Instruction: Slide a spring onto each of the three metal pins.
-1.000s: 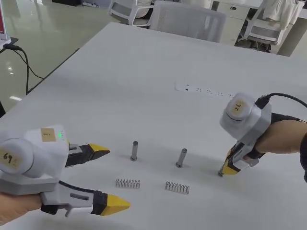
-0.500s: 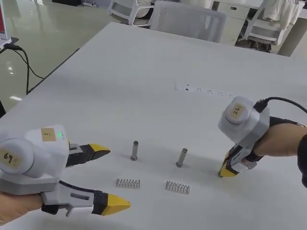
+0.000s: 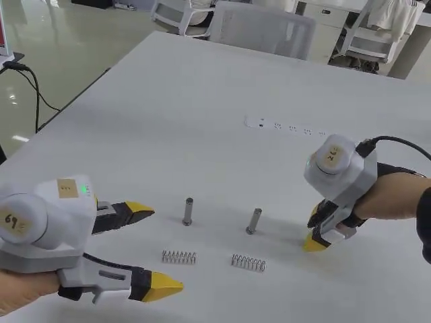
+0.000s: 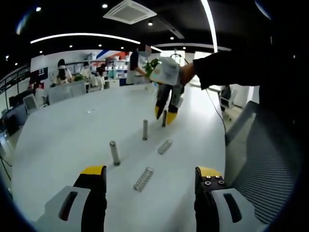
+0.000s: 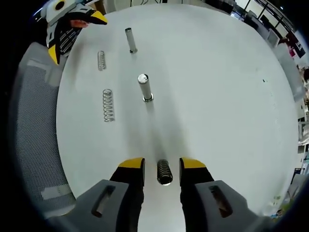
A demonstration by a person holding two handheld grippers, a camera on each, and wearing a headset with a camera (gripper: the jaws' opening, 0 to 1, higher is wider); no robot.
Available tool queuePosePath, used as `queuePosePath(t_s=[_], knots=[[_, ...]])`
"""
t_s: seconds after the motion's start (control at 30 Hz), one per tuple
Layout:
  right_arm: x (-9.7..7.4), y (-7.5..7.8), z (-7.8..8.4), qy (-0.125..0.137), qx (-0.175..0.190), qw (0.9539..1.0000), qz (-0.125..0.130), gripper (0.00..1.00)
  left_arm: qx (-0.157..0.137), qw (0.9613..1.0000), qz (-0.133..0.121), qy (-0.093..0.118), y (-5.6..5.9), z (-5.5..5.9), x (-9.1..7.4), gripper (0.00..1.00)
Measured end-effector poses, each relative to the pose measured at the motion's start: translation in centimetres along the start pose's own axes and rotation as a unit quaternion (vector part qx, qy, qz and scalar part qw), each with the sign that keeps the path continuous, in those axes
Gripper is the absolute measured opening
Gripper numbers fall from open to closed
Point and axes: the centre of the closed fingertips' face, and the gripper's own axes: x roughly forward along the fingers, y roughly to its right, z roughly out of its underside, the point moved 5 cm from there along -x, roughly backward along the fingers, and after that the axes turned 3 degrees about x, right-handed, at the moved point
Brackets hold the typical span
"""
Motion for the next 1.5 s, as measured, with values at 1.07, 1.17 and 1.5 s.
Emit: queuePosePath(t_s=[1.07,1.17,1.5], knots=[[-0.8,-4.4,-4.4,0.029,-0.057,0.9977,-0.024,0.24,0.005,1.0000,0.004,-0.001,0.4,-0.2,0.0,0.70],[-0.7,-4.8,-4.5,0.030,-0.060,0.9974,-0.027,0.23,0.006,1.0000,0.005,-0.001,0.4,-0.2,0.0,0.69],[0.0,-6.3,-5.0,0.032,-0.065,0.9964,-0.044,0.22,0.007,0.9999,0.008,0.000,0.6,-0.3,0.2,0.69]])
